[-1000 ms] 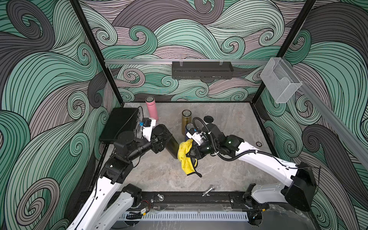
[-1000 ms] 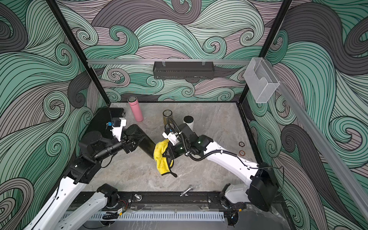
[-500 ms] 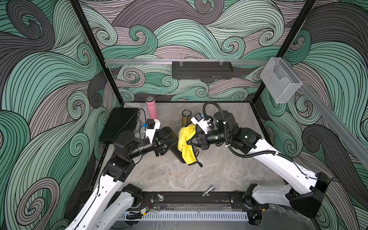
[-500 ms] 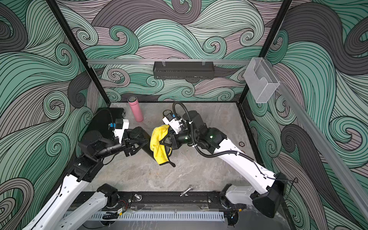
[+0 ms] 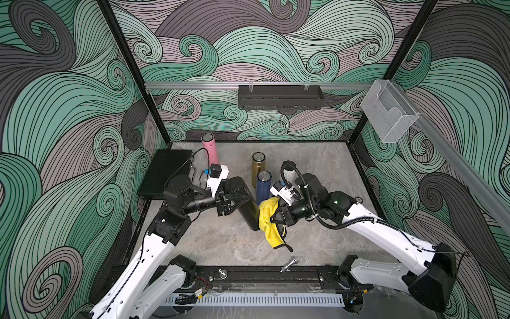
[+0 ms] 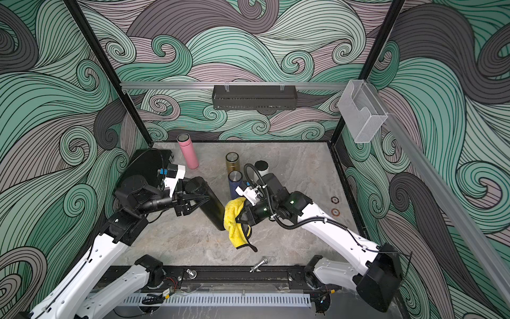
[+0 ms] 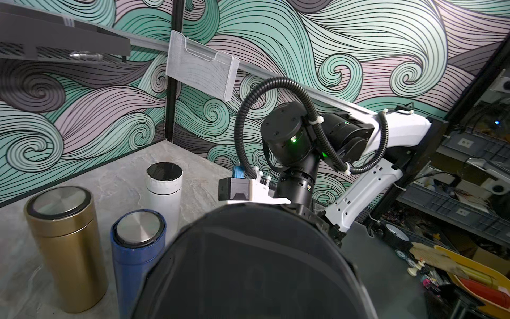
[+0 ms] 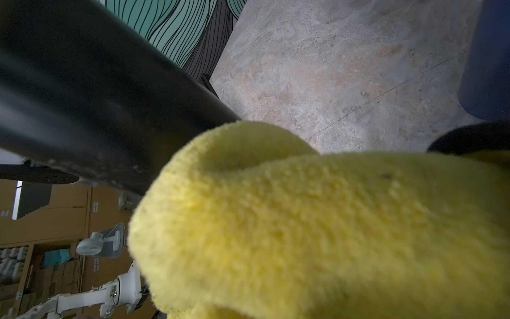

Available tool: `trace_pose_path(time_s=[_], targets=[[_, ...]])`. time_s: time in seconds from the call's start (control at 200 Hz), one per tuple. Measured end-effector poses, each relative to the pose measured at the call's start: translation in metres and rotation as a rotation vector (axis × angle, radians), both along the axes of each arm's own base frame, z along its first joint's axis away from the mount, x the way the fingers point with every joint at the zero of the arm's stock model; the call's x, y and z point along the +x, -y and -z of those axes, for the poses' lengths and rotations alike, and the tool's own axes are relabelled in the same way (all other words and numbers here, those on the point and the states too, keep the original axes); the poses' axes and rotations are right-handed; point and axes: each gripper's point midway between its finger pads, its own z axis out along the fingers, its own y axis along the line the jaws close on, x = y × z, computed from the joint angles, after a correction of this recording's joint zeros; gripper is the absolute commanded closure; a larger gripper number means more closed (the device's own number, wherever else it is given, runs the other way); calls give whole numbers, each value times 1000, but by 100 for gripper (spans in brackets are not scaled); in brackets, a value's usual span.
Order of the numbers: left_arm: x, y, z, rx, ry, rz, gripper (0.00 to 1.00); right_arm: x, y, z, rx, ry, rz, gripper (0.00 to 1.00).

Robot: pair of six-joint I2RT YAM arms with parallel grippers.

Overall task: Wipe the surface of the thermos
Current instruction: Wipe the dirt from the surface of the thermos.

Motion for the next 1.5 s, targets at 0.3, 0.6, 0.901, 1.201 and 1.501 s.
trace_pose_path(time_s=[0.3,0.6,0.901,1.201,1.501], targets=[[-21,13,-9,-10,25,154,100,34,-3,-75,190,91,29,100],[-34,18,-15,1,52,204,100,42,-24,-96,263,59,-53,100],[-33,19,-19,16,46,203,100,20,-11,-37,129,-54,-35,100],[-39,20,-33,10,98,220,100,7,21,-40,95,-25,37,100],[-47,32,-26,20,95,292,100,42,-23,-110,272,64,-38,100]])
